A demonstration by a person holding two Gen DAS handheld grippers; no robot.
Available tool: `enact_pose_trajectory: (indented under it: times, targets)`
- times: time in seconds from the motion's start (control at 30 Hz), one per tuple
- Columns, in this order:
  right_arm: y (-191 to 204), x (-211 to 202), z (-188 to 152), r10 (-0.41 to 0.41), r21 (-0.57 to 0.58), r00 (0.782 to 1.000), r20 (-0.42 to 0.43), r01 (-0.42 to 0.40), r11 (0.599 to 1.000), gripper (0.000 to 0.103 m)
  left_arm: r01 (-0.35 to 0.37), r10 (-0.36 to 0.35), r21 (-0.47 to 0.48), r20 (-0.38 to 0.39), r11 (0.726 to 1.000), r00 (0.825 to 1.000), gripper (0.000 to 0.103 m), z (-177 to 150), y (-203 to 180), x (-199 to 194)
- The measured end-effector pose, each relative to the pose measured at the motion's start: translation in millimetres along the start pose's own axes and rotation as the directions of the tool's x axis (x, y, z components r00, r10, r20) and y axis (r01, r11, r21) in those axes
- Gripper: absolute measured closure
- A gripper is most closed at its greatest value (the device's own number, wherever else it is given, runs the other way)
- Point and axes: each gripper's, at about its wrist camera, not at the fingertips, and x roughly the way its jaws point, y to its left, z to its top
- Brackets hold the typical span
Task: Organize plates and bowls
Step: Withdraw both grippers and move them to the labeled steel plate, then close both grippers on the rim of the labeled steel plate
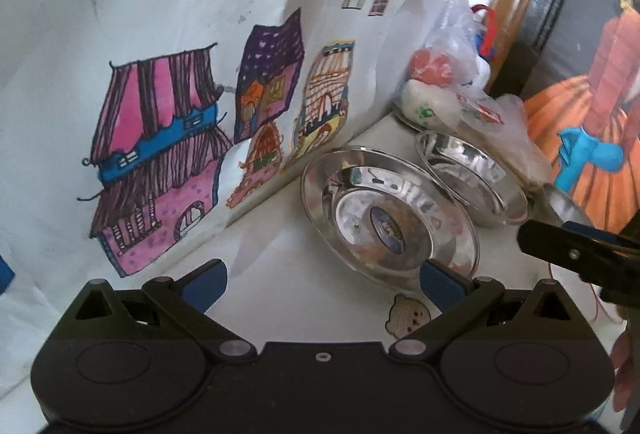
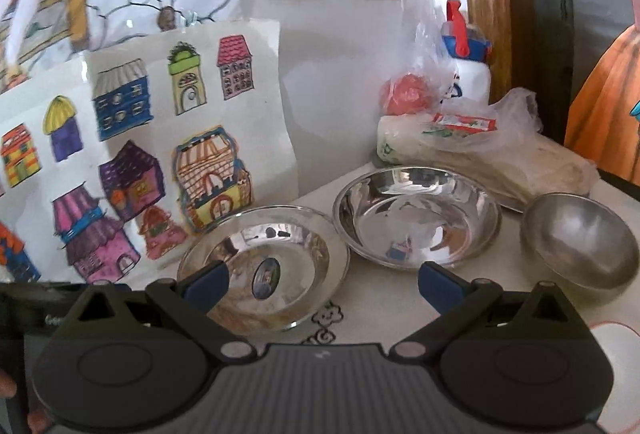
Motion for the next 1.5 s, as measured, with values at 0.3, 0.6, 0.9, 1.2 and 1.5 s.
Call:
enact_pose_trajectory:
  times: [0.3,0.6,0.9,1.2,1.5]
  targets:
    - [-18,37,12,0.035,0.091,0.995,-0.095,-0.026,0.995,0.001,-0.034,0.034,-0.025,0.002,0.999,0.999,0.001,4,-2,15]
    - [-27,60,11,0.081,0.183,0.982,-0.172,-0.049,0.982,0.01,-0.046,0.047,-0.042,0.02,0.998,0.999,0.004,9,-3,20]
    - [-28,73,5,0.089,0.209,0.974,-0.209,-0.045,0.977,0.027,-0.026,0.028,-0.057,0.019,0.998,0.999,0.02,11,-3,24]
    - [-31,79,5,0.081,0.235,0.974,-0.214,-0.03,0.972,0.046,-0.032,0.035,-0.088,0.029,0.996,0.999,0.045,13,1,25]
    - [-26,79,2,0.081,0.21,0.97,-0.227,-0.032,0.977,0.074,-0.02,0.023,-0.126,0.022,0.992,0.999,0.078,12,6,27]
